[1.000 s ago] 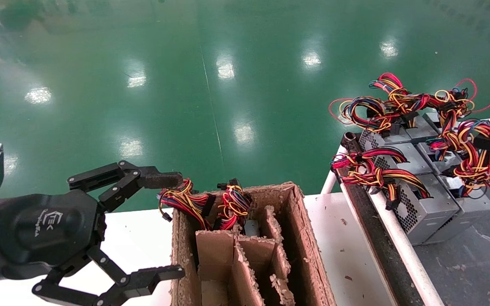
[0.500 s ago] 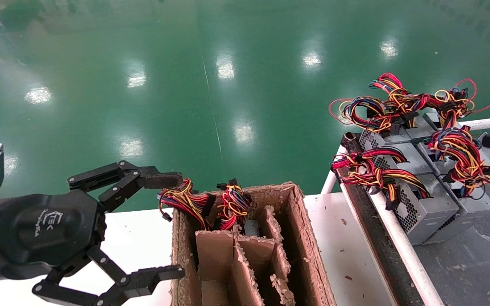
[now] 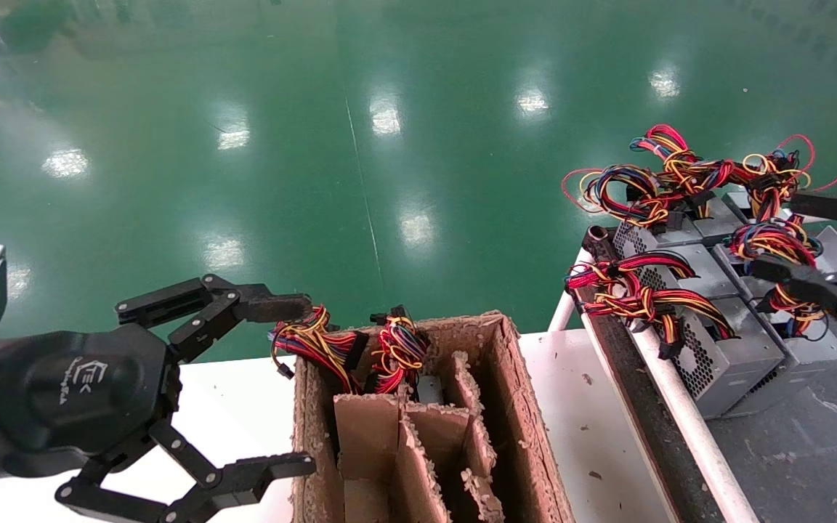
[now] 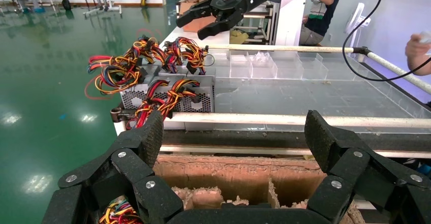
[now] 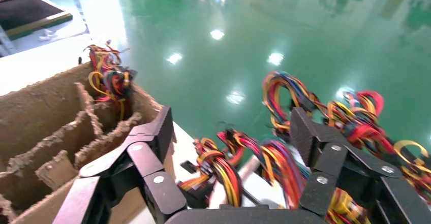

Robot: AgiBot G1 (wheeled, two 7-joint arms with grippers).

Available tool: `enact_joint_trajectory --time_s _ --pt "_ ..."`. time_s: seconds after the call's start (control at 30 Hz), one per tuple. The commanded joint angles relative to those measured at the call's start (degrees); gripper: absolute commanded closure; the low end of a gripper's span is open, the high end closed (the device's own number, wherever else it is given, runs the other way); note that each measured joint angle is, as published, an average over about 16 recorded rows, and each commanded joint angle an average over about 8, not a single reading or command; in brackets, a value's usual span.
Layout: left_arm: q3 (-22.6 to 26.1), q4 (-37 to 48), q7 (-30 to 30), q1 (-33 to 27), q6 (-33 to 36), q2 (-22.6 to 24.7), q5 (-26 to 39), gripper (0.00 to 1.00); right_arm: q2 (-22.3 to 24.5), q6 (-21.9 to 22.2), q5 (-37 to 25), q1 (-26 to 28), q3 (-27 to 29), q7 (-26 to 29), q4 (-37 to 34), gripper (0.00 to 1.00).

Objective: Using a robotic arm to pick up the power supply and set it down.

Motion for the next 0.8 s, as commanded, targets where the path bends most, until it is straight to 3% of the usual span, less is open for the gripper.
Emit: enact_joint_trajectory --time_s 0.03,0.8 --pt "0.0 0.0 0.0 0.0 0.0 0.0 0.0 0.00 -0.4 0.1 0.6 -0.8 0.1 0.4 1.5 0.00" --pt "0.0 0.0 0.0 0.0 0.0 0.0 0.0 0.00 -5.1 1.7 7.6 -9.9 1.8 5.0 18.8 0.00"
